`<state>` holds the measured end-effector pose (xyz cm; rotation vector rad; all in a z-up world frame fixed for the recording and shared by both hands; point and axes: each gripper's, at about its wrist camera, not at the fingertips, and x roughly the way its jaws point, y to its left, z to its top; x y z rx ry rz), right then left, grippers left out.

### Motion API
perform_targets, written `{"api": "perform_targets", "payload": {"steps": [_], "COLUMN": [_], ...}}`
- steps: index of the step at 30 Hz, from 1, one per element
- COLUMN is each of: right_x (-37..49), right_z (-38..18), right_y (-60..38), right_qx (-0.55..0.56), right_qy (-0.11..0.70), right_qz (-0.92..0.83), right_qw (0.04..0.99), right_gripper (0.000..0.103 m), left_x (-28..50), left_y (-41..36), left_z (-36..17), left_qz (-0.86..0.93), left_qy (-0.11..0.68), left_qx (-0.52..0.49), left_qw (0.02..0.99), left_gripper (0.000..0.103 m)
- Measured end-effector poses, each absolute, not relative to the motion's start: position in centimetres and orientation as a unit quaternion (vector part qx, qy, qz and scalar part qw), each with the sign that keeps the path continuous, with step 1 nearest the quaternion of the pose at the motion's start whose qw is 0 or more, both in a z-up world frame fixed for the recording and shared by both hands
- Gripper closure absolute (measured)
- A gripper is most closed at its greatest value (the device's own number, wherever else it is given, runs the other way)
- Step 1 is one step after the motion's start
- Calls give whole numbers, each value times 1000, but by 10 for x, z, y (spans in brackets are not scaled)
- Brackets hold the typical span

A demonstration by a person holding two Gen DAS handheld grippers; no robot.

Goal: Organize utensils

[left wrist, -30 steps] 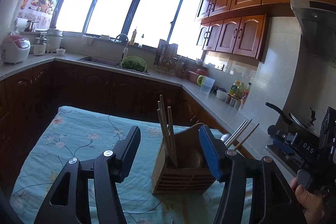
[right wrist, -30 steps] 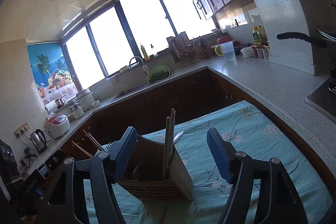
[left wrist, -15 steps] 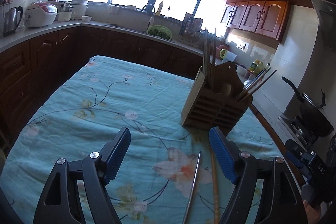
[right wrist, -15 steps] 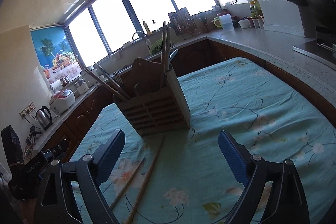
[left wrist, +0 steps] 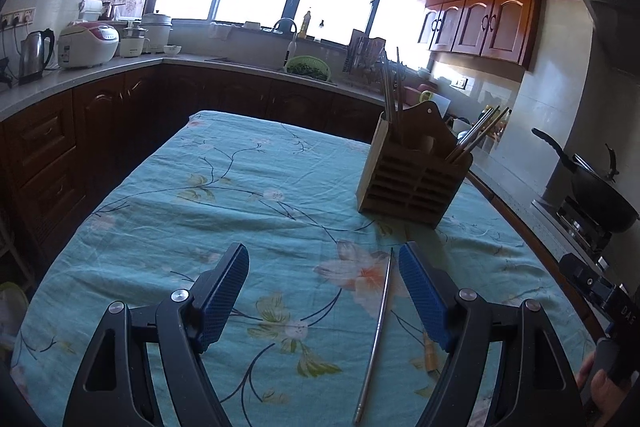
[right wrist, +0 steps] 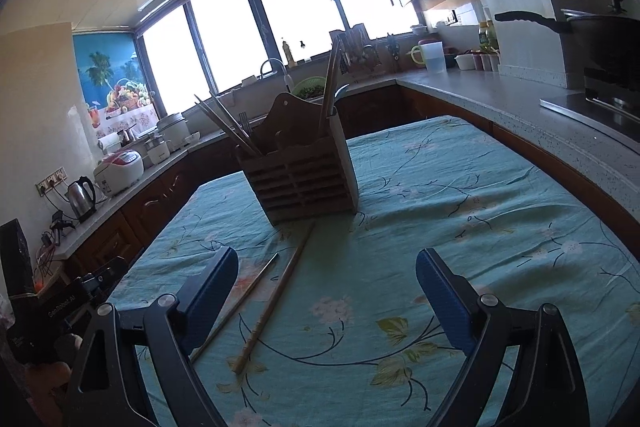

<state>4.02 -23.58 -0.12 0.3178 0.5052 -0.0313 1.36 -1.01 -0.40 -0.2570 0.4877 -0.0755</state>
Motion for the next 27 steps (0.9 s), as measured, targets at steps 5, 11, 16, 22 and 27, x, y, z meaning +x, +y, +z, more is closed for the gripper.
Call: {"api": "perform_targets", "payload": {"steps": [5, 11, 16, 22, 27], "right_x": [16, -20, -30, -34, -35], "right_z": [35, 42, 20, 6, -4], "right_y": [-226, -210, -212, -219, -220], "right_qx": [108, 42, 48, 57, 59], "right_qy": [184, 105, 112, 128, 140], "right_qz": [-20, -46, -55, -64, -68], "right_qw": [977, 993, 991, 988, 986], "right_gripper": [2, 0, 0, 0, 0], "left_x": [-20, -67, -82, -85, -79], "left_y": [-13, -25, -34, -41, -37], "left_z": [14, 11, -10, -25, -19], "left_qz": [-40, -25, -13, -8, -4], "left_qy": [185, 126, 128, 148, 152], "left_qx": [-99, -54, -34, -17, -19], "left_qw": [977, 990, 991, 989, 988], "left_gripper": [13, 1, 1, 1, 1]}}
